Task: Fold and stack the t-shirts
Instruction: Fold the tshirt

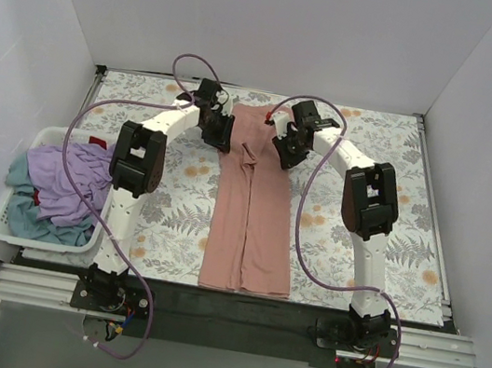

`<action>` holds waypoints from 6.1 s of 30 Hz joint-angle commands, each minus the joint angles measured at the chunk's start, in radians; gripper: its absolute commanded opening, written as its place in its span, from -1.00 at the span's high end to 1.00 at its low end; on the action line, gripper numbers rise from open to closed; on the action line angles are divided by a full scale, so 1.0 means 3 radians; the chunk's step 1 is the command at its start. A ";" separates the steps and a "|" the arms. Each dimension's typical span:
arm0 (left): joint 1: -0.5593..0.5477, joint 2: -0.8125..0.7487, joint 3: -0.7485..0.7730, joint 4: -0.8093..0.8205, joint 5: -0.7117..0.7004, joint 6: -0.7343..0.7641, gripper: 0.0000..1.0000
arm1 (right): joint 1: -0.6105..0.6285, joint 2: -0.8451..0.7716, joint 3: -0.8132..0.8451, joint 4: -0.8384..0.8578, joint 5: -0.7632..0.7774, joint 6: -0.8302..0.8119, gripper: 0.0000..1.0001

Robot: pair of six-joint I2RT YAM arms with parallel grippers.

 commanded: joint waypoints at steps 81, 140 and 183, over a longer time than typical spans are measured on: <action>0.0116 -0.2227 -0.1046 0.0450 0.0945 0.1288 -0.71 | 0.0292 -0.2443 -0.1036 0.0577 -0.0093 -0.1122 -0.97; -0.1699 -0.4738 -0.4914 0.0930 0.0900 0.2917 1.00 | 0.2174 -0.3630 -0.3902 0.0453 -0.0145 -0.1363 0.97; 0.0013 -0.1620 -0.2291 0.2075 0.1202 0.3448 1.00 | 0.0129 -0.1264 -0.1356 0.1046 -0.0508 -0.2702 0.97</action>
